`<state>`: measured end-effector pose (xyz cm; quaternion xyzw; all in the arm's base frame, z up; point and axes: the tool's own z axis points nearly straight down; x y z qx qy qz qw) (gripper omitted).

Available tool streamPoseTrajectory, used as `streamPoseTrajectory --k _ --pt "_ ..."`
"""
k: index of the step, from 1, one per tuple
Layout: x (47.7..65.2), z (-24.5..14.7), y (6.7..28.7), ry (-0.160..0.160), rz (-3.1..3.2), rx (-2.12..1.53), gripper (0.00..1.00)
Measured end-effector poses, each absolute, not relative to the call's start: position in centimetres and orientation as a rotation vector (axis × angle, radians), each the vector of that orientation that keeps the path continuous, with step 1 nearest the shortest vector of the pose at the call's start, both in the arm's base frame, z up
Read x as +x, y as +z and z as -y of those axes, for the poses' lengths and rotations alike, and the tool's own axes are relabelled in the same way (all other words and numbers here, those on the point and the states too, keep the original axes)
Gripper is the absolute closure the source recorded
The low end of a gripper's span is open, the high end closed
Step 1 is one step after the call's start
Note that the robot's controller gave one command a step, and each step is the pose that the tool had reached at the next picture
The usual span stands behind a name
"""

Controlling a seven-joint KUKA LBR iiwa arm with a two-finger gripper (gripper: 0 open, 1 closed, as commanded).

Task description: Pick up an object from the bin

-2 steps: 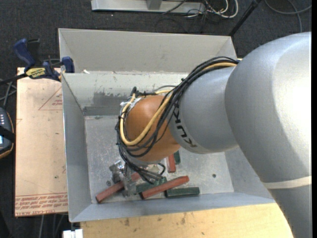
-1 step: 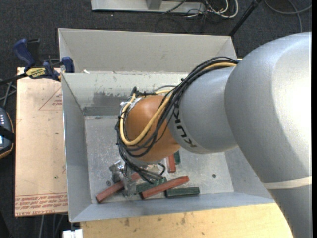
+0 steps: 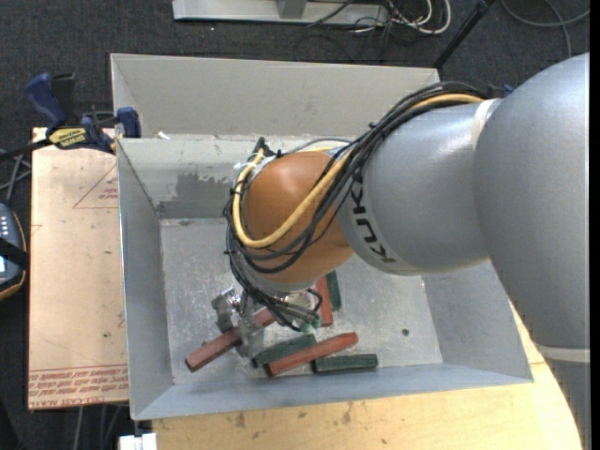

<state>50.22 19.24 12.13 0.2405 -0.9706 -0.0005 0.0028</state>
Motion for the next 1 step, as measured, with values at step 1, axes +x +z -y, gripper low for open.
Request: streamPoseTrajectory --k 1 --pt "49.41 -21.92 22.99 -0.003 3.033 0.827 1.0"
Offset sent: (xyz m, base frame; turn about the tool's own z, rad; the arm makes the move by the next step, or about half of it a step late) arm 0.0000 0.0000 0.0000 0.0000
